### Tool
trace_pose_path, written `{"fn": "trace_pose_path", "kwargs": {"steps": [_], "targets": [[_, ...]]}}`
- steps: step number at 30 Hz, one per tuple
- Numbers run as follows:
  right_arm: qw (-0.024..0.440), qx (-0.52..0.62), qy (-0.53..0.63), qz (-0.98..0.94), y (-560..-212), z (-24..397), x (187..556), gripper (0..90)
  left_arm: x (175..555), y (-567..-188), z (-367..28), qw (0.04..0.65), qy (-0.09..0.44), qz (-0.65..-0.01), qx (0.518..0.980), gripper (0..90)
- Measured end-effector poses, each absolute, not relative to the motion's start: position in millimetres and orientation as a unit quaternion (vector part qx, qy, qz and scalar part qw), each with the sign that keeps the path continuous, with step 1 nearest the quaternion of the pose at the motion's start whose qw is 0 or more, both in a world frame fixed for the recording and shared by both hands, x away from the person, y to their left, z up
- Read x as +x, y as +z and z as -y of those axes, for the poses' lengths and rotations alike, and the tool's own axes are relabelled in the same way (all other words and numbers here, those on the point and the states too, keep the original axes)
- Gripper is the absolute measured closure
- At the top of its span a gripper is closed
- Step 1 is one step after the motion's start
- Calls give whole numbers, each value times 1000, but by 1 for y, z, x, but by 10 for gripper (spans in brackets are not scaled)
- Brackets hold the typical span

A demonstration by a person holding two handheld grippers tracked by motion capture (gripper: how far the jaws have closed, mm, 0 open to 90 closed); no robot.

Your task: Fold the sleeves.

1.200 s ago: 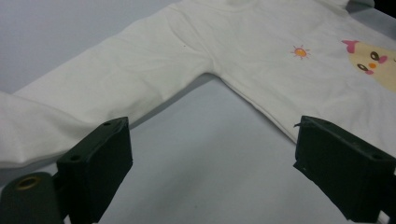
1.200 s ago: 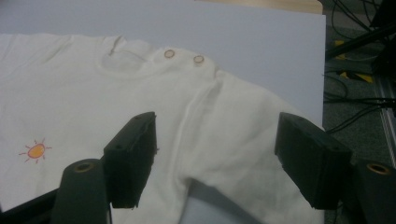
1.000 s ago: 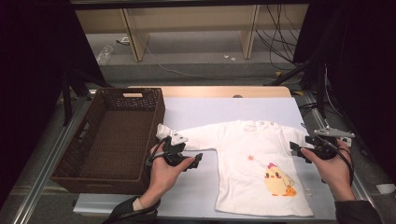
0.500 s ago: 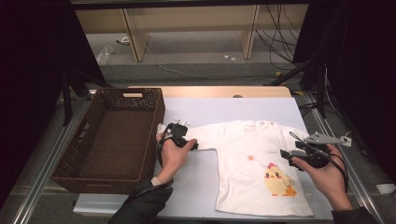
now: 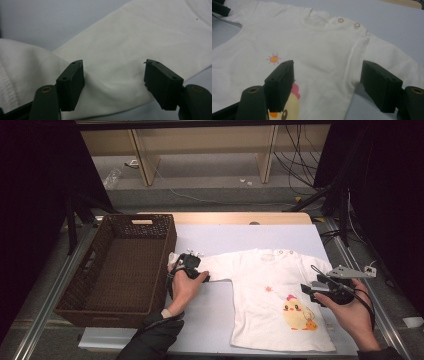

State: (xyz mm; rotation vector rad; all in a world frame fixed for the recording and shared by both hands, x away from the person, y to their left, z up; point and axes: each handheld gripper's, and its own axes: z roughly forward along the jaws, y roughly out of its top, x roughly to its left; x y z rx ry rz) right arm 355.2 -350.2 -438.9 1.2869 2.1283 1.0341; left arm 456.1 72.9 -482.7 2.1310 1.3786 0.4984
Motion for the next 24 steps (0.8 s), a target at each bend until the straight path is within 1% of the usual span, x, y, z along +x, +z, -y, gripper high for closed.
{"fn": "trace_pose_path", "kwargs": {"steps": [2,4,6,7,8,11,13,16,18,24], "targets": [[223,466,375,-770,-439,351,355,279,455,-482,-71,273,187,-508,795,354],[223,467,377,-769,-438,350,355,279,454,-482,-70,277,189,-515,789,421],[224,466,377,-768,-437,350,355,277,452,-483,-68,286,193,-523,779,533],[223,465,379,-768,-437,350,355,276,451,-484,-66,288,193,-523,779,557],[223,464,380,-769,-437,350,355,276,450,-484,-65,292,188,-523,778,634],[223,464,379,-769,-437,350,355,276,449,-483,-62,290,189,-520,781,714],[222,465,380,-768,-437,350,355,276,448,-483,-60,291,187,-517,783,749],[222,464,380,-768,-438,350,355,276,447,-484,-58,298,183,-511,785,841],[222,464,380,-769,-438,350,355,277,446,-484,-57,295,186,-508,788,871],[219,464,378,-770,-439,349,356,277,448,-483,-61,307,168,-524,776,891]]}}
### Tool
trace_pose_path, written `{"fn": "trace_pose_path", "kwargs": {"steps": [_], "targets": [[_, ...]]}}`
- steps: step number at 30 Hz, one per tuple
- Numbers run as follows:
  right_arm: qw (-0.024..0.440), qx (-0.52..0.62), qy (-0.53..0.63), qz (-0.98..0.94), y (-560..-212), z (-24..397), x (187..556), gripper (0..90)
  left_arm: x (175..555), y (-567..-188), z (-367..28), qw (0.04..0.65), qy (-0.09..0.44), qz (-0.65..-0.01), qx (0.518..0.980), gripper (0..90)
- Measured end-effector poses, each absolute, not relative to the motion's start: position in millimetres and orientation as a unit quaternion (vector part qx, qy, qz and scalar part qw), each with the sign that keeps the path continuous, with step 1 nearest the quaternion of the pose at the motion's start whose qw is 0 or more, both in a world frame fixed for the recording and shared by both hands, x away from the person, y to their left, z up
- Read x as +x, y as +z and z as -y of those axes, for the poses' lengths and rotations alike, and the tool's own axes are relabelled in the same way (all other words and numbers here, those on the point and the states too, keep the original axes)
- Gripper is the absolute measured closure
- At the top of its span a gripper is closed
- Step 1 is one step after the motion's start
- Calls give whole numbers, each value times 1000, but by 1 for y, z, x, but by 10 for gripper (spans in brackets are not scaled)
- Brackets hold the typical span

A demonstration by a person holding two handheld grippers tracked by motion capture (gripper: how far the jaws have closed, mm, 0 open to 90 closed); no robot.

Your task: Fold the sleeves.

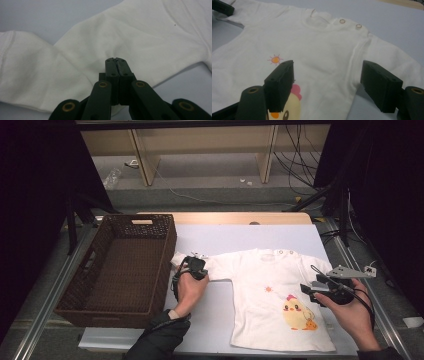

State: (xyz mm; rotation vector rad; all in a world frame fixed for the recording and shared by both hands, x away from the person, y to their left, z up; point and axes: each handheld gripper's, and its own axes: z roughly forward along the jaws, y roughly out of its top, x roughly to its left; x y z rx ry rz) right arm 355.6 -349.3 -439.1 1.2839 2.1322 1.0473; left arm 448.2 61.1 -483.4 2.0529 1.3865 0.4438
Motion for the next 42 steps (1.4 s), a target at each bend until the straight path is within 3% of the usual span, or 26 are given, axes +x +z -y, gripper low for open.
{"fn": "trace_pose_path", "kwargs": {"steps": [6,19,42], "targets": [[219,463,378,-771,-440,350,356,277,449,-481,-64,317,149,-529,773,894],[220,465,378,-769,-439,350,356,279,437,-451,-52,366,170,-489,773,894],[221,466,380,-768,-438,350,355,280,402,-419,14,420,180,-369,809,893]]}}
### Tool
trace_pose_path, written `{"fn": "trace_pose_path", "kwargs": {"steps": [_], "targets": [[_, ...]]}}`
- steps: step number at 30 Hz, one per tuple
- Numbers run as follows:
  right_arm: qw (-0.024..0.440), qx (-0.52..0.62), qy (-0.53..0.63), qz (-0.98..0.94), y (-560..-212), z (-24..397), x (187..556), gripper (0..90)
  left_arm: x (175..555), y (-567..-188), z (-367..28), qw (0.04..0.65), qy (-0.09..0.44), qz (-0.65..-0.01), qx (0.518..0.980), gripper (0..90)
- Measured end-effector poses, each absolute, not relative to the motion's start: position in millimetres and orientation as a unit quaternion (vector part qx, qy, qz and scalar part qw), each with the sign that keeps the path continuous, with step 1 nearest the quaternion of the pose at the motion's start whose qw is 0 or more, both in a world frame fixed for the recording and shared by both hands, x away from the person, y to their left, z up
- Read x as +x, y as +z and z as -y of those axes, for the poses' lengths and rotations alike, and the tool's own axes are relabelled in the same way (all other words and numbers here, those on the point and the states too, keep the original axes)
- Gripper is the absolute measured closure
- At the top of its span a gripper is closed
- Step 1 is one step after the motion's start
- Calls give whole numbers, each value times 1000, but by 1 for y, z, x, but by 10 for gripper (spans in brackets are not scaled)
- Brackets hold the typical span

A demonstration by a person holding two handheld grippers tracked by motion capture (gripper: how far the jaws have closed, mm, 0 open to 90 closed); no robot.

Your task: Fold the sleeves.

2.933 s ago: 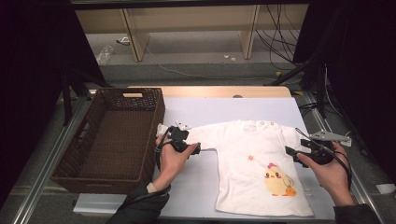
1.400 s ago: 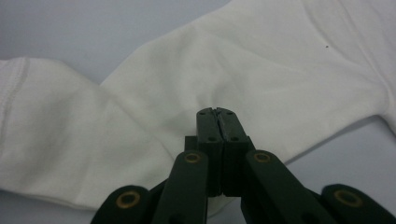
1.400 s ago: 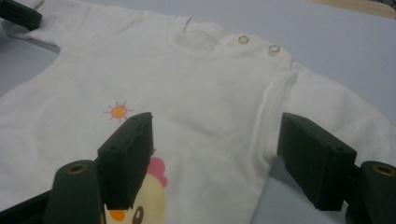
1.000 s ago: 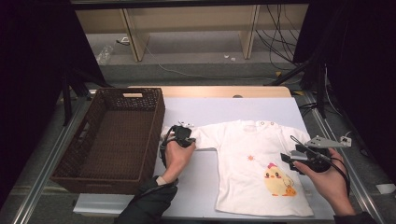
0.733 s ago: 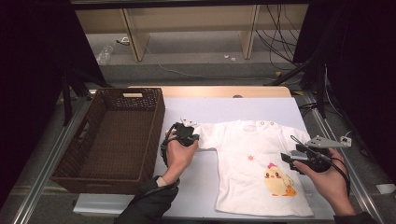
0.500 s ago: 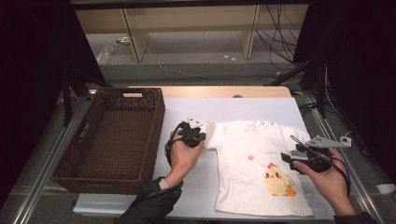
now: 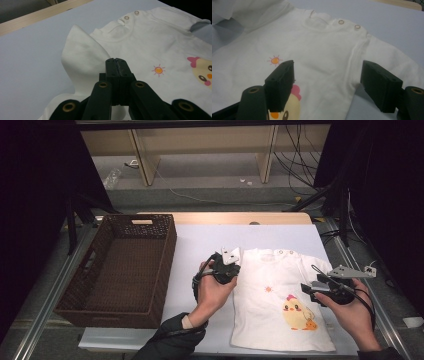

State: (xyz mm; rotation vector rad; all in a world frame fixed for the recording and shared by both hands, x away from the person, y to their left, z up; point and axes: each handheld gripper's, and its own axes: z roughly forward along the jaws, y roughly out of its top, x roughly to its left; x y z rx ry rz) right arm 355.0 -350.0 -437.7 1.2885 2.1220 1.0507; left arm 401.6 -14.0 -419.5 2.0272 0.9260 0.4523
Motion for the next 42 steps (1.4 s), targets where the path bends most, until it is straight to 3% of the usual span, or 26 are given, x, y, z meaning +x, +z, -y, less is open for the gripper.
{"fn": "trace_pose_path", "kwargs": {"steps": [29,31,36,42], "targets": [[221,467,379,-768,-437,351,355,283,396,-439,79,416,145,-299,846,876],[222,466,379,-768,-437,351,355,282,398,-444,83,419,136,-288,850,831],[221,466,379,-768,-437,351,355,283,400,-449,86,421,127,-289,850,548],[221,467,380,-767,-437,351,355,282,402,-436,64,419,135,-310,842,396]]}}
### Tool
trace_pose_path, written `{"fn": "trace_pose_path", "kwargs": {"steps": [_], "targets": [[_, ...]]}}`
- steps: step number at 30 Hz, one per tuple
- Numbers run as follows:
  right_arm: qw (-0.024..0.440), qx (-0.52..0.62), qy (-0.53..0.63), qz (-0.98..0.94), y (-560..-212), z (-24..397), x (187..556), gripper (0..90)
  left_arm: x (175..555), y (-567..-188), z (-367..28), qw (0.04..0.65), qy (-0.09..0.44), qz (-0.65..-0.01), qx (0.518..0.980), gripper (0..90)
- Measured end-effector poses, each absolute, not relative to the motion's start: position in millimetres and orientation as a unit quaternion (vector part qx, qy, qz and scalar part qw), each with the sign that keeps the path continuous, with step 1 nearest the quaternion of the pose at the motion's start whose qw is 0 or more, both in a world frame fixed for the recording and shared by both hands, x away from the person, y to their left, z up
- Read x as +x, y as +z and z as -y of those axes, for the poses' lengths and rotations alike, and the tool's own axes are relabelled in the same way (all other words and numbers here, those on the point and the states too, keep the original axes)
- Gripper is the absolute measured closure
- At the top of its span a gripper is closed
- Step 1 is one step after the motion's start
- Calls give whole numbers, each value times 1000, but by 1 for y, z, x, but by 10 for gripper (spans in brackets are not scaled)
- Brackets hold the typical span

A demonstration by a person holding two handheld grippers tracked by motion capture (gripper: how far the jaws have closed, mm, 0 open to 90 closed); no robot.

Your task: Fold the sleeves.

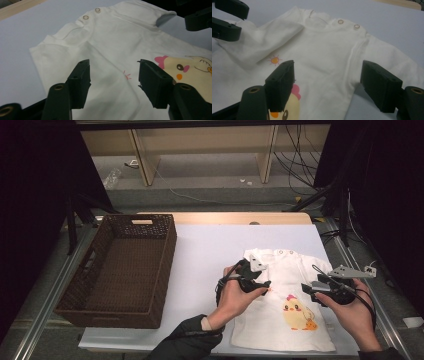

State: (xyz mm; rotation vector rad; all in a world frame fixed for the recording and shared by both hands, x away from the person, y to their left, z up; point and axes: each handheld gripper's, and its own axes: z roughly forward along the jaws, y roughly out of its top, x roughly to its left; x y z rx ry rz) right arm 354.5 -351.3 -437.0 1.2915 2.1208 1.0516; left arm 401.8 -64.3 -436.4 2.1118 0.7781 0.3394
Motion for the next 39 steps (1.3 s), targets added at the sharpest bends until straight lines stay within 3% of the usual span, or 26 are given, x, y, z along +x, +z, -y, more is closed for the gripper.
{"fn": "trace_pose_path", "kwargs": {"steps": [6,13,18,29,39], "targets": [[221,467,378,-768,-436,351,354,282,406,-435,24,399,156,-332,840,354],[221,467,377,-769,-438,350,355,282,412,-455,-7,360,146,-360,848,402],[219,468,377,-769,-438,350,355,280,414,-470,-11,342,119,-365,858,440],[218,467,374,-771,-438,350,355,280,414,-481,-7,329,117,-353,868,543],[217,467,373,-772,-438,349,355,280,407,-481,1,324,136,-347,869,781]]}}
